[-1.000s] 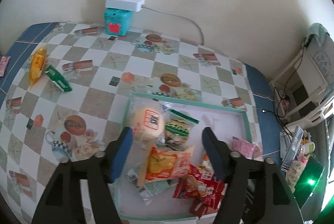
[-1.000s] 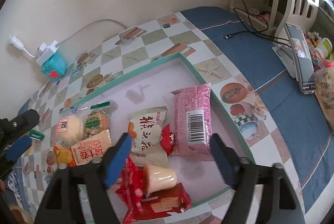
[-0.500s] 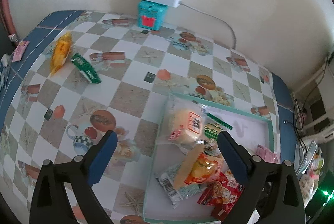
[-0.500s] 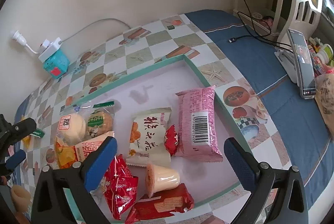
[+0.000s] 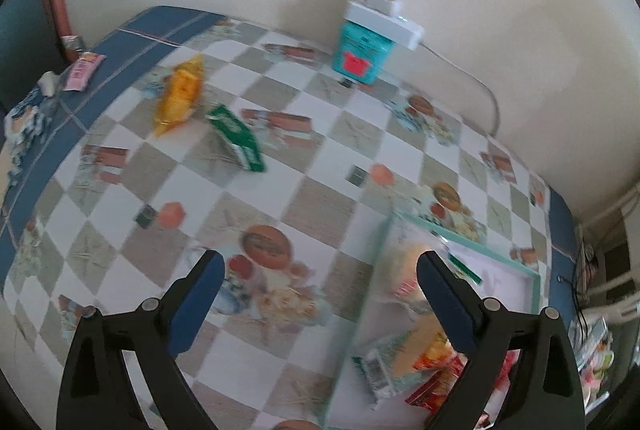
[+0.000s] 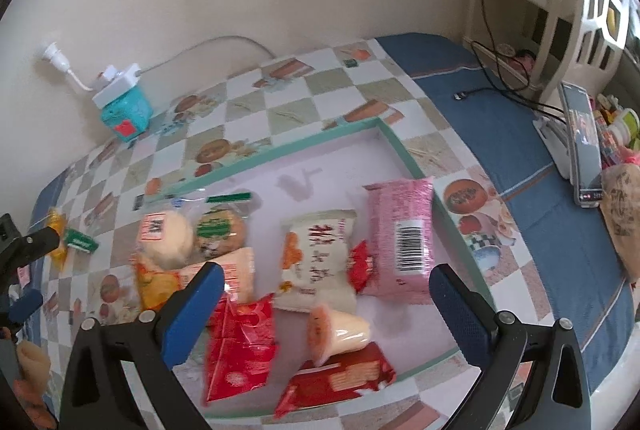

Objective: Organize snacks
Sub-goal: 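Move both grippers toward the yellow bread bag and green pack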

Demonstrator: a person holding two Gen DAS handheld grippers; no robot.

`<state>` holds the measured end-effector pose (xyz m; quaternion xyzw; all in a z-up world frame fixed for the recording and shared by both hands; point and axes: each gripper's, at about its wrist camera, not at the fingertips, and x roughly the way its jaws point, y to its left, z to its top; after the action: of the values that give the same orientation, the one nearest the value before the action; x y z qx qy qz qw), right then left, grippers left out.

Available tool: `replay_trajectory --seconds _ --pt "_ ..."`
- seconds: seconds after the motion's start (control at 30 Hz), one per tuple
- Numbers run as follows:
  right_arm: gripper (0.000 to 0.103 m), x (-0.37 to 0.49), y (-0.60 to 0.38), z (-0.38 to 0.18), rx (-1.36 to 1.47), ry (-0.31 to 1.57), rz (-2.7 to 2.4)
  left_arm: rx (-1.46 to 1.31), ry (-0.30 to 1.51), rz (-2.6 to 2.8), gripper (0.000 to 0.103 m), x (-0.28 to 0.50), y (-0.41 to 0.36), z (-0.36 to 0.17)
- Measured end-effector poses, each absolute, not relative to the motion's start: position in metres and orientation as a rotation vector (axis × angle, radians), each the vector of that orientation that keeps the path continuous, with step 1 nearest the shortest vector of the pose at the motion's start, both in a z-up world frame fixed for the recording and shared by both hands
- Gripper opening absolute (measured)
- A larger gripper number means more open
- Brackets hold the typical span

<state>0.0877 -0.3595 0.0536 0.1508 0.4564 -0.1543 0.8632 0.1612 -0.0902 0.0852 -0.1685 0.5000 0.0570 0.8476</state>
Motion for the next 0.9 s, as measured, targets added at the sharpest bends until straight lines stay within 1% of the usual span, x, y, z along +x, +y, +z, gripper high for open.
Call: replay_trajectory --seconds 0.37,0.63,0.9 --pt "0.103 0.092 -0.324 0.066 0.242 0.944 -0.279 -0.505 1.011 0.294 0.097 0.150 -0.015 0.086" --pt "0.103 0.101 -0.275 0.065 0.174 0.957 -0.190 -0.521 1.021 0.338 0.097 0.147 0.012 0.084" --pt "0.103 0.106 -0.228 0.066 0.188 0.967 -0.069 -0.541 1.017 0.375 0.097 0.138 0.048 0.088"
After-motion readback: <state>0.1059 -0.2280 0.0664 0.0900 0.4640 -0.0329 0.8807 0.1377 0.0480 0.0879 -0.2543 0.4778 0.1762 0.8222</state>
